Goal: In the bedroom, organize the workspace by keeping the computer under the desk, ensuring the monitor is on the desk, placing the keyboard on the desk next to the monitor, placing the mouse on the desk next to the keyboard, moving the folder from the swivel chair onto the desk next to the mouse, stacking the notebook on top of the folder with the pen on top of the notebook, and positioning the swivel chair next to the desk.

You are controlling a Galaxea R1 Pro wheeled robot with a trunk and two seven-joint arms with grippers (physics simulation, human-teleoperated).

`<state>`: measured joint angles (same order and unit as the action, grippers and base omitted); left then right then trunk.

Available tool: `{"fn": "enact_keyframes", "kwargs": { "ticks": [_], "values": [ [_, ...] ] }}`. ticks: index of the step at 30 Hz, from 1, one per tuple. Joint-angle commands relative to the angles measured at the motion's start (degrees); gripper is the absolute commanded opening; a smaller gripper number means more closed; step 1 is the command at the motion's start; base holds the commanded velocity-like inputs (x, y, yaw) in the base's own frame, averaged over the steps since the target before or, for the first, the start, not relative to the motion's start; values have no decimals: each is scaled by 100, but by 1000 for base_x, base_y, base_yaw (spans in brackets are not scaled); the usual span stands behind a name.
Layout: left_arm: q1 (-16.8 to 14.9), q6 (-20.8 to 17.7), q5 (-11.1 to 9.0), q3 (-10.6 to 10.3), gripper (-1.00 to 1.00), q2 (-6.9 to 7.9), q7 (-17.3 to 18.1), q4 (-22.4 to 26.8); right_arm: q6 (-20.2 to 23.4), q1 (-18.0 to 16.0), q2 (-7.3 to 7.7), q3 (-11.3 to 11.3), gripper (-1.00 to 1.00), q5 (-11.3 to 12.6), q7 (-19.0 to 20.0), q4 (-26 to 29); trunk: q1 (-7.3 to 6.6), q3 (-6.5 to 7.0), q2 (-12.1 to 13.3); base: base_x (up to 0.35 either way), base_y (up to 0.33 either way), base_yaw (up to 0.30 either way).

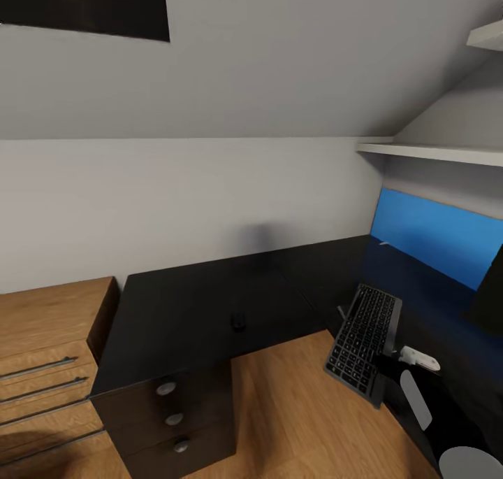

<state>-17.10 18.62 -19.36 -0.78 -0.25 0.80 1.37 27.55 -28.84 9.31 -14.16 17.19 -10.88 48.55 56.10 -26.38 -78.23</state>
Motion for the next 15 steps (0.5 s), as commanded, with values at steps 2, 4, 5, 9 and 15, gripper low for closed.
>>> {"fn": "enact_keyframes", "kwargs": {
  "ticks": [2, 4, 5, 9, 15],
  "values": [
    [-4, 19, -33, -10, 100, 3, 8, -5, 22, 1, 1, 8, 100, 83, -43, -179, 0, -7, -3, -32, 21, 0],
    [-4, 19, -33, -10, 100, 4, 8, -5, 22, 1, 1, 7, 100, 83, -43, -179, 0, -7, -3, -16, 11, 0],
    [-4, 19, -33, -10, 100, 3, 8, -5, 22, 1, 1, 8, 100, 83, -41, -179, 0, -7, -3, -9, 6, 0],
    [-4, 25, -33, -10, 100, 1, 8, -5, 22, 1, 1, 9, 100, 85, -38, -179, 0, -7, -3, -4, 3, 0],
    [-4, 27, -34, -10, 100, 6, 8, -5, 16, 1, 1, 7, 100, 91, -37, -178, 0, -7, -3, -4, 0, 0]
  ]
}}
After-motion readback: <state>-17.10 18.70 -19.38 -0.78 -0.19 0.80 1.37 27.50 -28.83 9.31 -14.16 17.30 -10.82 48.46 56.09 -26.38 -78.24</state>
